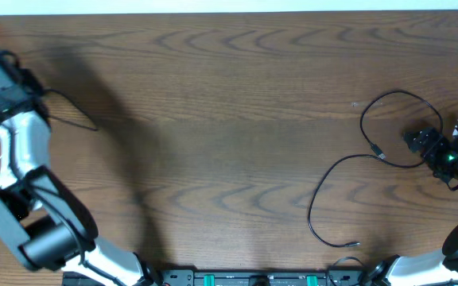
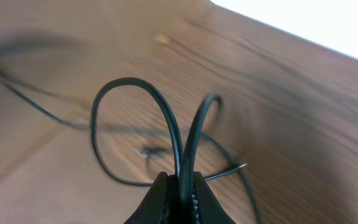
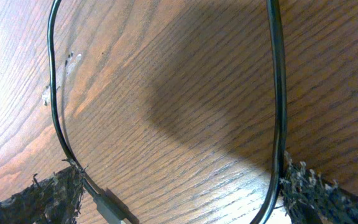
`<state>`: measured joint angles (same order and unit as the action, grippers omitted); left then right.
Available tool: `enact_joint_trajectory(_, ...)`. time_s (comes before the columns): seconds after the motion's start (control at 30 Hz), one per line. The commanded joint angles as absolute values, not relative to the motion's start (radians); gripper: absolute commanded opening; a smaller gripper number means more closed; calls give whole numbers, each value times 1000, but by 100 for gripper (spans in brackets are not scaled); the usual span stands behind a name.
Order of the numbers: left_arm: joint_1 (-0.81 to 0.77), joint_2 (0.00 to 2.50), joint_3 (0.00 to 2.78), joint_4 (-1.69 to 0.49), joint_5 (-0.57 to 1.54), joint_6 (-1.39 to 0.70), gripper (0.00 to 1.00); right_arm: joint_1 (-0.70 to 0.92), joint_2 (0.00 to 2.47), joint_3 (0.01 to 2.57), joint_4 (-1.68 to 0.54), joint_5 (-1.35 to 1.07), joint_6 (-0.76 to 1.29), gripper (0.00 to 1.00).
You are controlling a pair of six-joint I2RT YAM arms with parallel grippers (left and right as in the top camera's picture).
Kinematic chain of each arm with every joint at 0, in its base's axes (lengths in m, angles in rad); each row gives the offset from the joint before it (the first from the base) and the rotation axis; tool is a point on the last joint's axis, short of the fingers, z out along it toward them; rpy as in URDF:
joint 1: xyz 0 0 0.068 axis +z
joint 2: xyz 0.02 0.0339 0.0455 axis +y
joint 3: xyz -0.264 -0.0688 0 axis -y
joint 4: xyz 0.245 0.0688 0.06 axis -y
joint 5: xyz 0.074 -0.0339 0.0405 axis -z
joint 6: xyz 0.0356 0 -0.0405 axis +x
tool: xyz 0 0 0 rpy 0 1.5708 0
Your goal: Untangle cables
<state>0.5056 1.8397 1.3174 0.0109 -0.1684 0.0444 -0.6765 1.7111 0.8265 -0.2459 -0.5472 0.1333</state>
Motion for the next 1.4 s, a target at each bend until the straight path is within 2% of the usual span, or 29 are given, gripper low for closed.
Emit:
enact_joint_trajectory(0.0,458,1879,1328,4,-142,27,8,-668,1723,817,-250,-553,145,99)
enact_joint_trajectory(0.2,443,1925,1328,-22,-143,24,7,-669,1723,817,-250,-553,144,99)
enact_joint_trajectory(0.3,456,1927,1328,-49,-147,24,11,-668,1723,817,-250,-553,145,99)
enact_joint_trajectory(0.33,461,1927,1328,-54,-148,24,17,-668,1723,817,-250,-553,145,99)
enact_joint_trajectory(0.4,478,1927,1328,-83,-150,24,49,-668,1723,817,-250,-553,145,99)
enact_joint_trajectory(0.5,500,1927,1328,-120,-149,24,66,-668,1723,817,-250,-553,144,99)
enact_joint_trajectory(0.6,513,1925,1328,-150,-149,25,76,-668,1723,817,-249,-553,144,99)
enact_joint_trajectory(1.07,509,1809,1328,-171,-142,25,83,-668,1723,817,-250,-553,145,99)
enact_joint_trajectory(1.1,509,1777,1328,-175,-142,25,87,-668,1723,817,-250,-553,145,99)
enact_joint_trajectory(1.37,509,1588,1328,-239,-125,24,89,-668,1723,817,-249,-553,144,99)
